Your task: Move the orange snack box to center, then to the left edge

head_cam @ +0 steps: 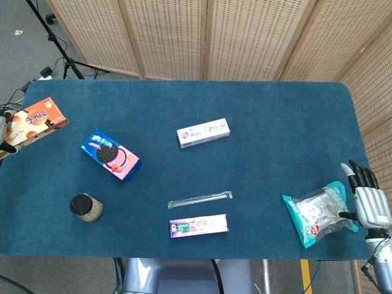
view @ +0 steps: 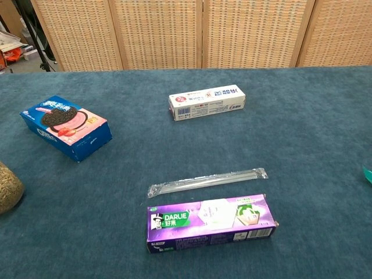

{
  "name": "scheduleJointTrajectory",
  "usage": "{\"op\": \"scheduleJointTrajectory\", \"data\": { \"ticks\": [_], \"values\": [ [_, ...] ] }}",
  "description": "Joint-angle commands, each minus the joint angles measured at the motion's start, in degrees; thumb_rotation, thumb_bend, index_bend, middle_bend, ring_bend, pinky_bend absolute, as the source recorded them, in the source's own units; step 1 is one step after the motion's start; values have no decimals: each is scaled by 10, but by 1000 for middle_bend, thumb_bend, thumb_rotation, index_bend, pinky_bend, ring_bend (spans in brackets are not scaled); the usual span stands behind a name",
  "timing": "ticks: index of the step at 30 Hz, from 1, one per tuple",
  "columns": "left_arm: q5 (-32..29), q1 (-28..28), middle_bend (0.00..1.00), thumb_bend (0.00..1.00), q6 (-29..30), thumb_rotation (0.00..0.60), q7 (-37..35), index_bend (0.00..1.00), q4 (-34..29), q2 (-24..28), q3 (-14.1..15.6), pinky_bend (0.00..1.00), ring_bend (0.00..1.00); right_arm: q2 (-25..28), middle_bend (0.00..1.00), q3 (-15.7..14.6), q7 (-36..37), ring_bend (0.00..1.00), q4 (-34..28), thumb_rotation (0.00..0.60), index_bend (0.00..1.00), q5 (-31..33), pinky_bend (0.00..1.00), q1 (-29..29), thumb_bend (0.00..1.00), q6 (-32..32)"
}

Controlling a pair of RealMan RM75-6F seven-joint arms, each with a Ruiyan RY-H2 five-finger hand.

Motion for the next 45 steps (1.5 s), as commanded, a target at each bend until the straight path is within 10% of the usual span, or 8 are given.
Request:
{"op": "scheduleJointTrajectory", "data": {
  "ticks": [1,37,45],
  "values": [
    [3,14,227,478,13,600,-5,555,31,-26,17,165,260,0,0,0,-1,0,0,600,0,0,0,1,0,-1],
    [1,41,73,361,65,600,-20,443,134,-195,8,164,180,-4,0,-2,3,0,1,600,0,-9,0,0,0,5],
    [0,42,0,277,63,600,-11,227,147,-214,3,48,35,-5,0,-2,8,0,3,600,0,-10,0,0,0,6]
  ]
}}
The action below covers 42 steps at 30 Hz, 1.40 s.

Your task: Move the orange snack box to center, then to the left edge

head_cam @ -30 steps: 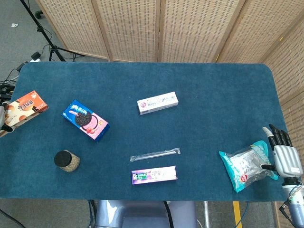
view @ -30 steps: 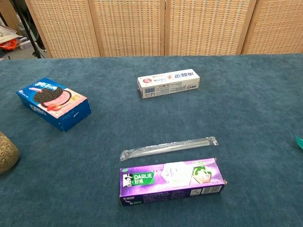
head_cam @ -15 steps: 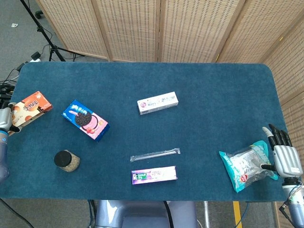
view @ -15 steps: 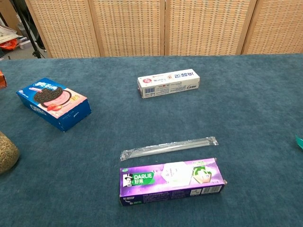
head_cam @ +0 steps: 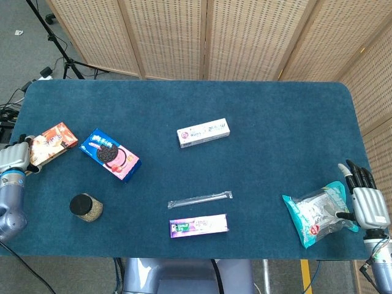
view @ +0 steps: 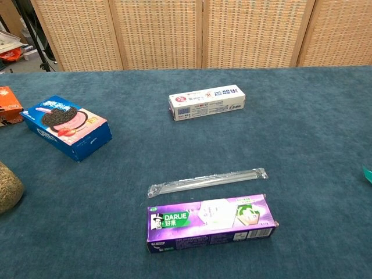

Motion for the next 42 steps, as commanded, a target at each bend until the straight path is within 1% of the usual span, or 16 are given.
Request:
{"op": "scheduleJointTrajectory", "data": {
  "ticks": [1,5,7,11,15,17,20,23,25,28,31,35,38,42],
  "values": [
    [7,2,0,258,1,600,-4,189,-2,2,-4,23,15,-1,0,0,1,0,1,600,0,0,0,0,0,0],
    [19,5,0,184,7,600,-13,91,-8,4,-13,0,0,-1,0,0,2,0,1,600,0,-2,0,0,0,2],
    [23,6,0,150,5,600,-15,68,-11,7,-15,0,0,-1,0,0,2,0,0,600,0,-3,0,0,0,4],
    [32,6,0,107,2,600,-13,56,-19,13,-16,0,0,0,0,0,2,0,-1,600,0,-5,0,-1,0,6],
    [38,8,0,93,11,600,-16,54,-25,17,-21,0,0,0,0,0,3,0,-1,600,0,-3,0,-1,0,6],
    [40,9,0,98,14,600,-22,54,-30,20,-27,0,0,0,0,0,3,0,-1,600,0,-3,0,-1,0,5],
    [58,13,0,126,31,600,-51,54,-45,29,-48,0,0,0,0,-1,3,0,-2,600,0,-4,0,-1,0,4],
    [96,19,0,180,53,600,-84,60,-68,43,-68,0,0,1,0,-1,2,0,-3,600,0,-4,0,0,0,2],
    [124,25,0,233,69,600,-106,80,-89,56,-79,0,0,1,0,-2,2,0,-4,600,0,-3,0,0,1,-1],
    [164,34,0,258,98,600,-127,96,-132,79,-90,0,0,3,0,-3,0,0,-7,600,0,-2,0,1,2,-3],
    [208,46,0,265,130,600,-124,98,-186,104,-84,0,0,4,0,-3,-5,0,-10,600,0,-2,0,1,2,-4],
    [280,73,0,265,188,600,-95,99,-267,129,-54,0,0,7,0,-5,-10,0,-15,600,0,-2,0,1,2,-6],
    [324,101,0,264,244,600,-78,100,-323,133,-32,0,0,10,0,-6,-15,0,-20,600,0,-2,0,1,2,-8],
    [357,131,0,263,286,600,-70,100,-376,136,-11,0,0,12,0,-8,-23,0,-25,600,0,-2,0,1,2,-9]
  ]
}}
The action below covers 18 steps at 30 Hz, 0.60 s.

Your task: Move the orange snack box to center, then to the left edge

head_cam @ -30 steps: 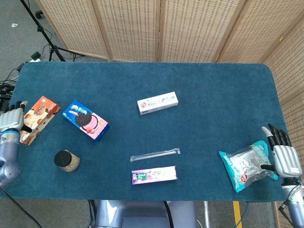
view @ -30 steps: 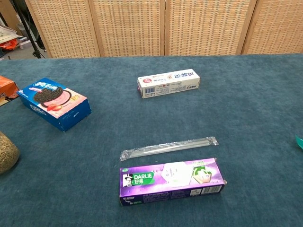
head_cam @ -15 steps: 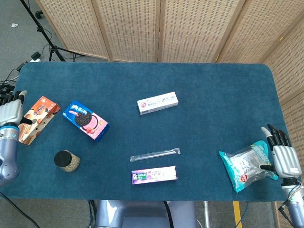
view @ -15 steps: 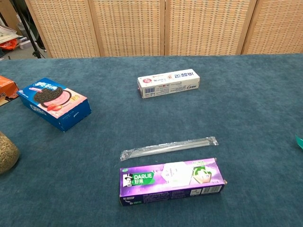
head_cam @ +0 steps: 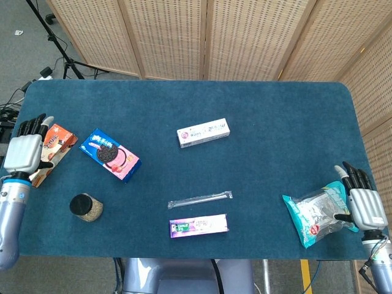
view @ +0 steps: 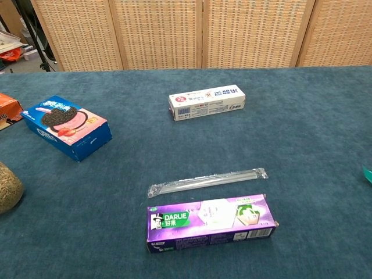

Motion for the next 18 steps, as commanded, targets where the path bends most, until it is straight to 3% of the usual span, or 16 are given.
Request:
{"op": "scheduleJointTrajectory", "data": {
  "ticks": [1,10,13,18],
  "values": [
    [54,43,0,263,56,600,21,100,-63,9,35,0,0,1,0,-1,-5,0,-4,600,0,0,0,0,2,0],
    [167,114,0,257,159,600,83,100,-93,-34,100,0,0,5,0,-7,-36,0,-20,600,0,-11,0,-1,2,6],
    [177,133,0,255,157,600,84,100,-78,-55,120,0,0,12,0,-10,-45,0,-29,600,0,-15,0,-3,2,9],
    [174,152,0,255,150,600,50,100,-42,-77,125,0,0,18,0,-10,-54,0,-42,600,0,-10,0,-4,2,9]
  ]
}}
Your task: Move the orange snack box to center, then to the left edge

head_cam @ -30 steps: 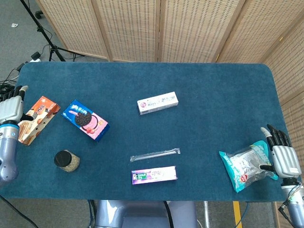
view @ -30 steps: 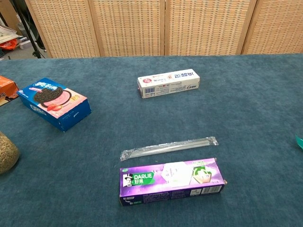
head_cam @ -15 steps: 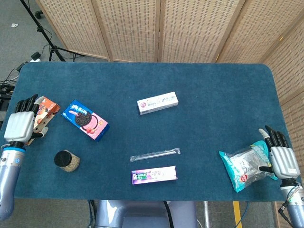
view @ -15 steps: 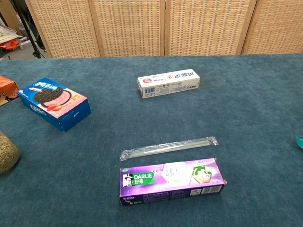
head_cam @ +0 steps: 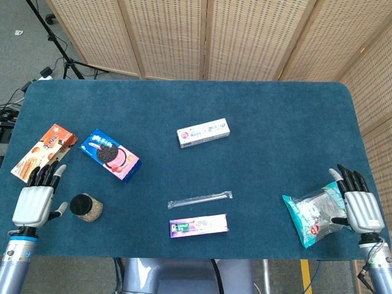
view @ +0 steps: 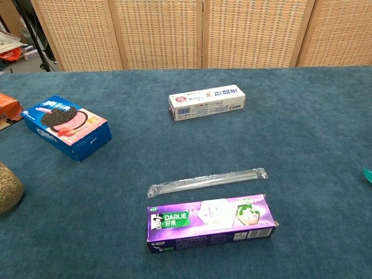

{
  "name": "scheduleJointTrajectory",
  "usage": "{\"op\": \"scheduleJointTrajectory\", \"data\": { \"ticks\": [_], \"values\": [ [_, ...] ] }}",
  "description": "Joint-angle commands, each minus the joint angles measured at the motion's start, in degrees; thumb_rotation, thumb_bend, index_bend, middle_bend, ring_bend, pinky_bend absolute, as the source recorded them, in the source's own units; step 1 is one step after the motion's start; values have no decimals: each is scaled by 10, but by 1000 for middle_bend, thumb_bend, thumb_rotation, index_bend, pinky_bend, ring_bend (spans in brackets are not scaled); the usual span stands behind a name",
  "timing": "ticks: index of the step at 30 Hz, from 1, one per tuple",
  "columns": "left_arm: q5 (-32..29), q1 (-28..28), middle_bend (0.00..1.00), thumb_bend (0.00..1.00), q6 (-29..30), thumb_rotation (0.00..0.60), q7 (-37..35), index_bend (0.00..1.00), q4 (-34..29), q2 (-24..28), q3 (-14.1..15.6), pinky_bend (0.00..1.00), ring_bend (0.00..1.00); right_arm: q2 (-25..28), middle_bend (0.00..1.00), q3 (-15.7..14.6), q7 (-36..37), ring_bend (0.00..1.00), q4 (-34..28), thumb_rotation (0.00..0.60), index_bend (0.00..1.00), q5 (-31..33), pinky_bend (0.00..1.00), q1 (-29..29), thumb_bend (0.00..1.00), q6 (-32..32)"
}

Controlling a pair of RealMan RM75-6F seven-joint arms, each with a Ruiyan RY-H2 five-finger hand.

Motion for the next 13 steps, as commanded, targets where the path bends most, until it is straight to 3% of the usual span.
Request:
{"op": "scheduleJointTrajectory", "data": {
  "ticks": [1,13],
  "values": [
    [2,16,0,254,-2,600,-22,100,23,-15,2,0,0,2,0,0,-5,0,-4,600,0,3,0,-1,2,0],
    [46,39,0,252,27,600,-38,100,20,-2,-8,0,0,0,0,-3,-23,0,-14,600,0,-8,0,-1,2,7]
  ]
}}
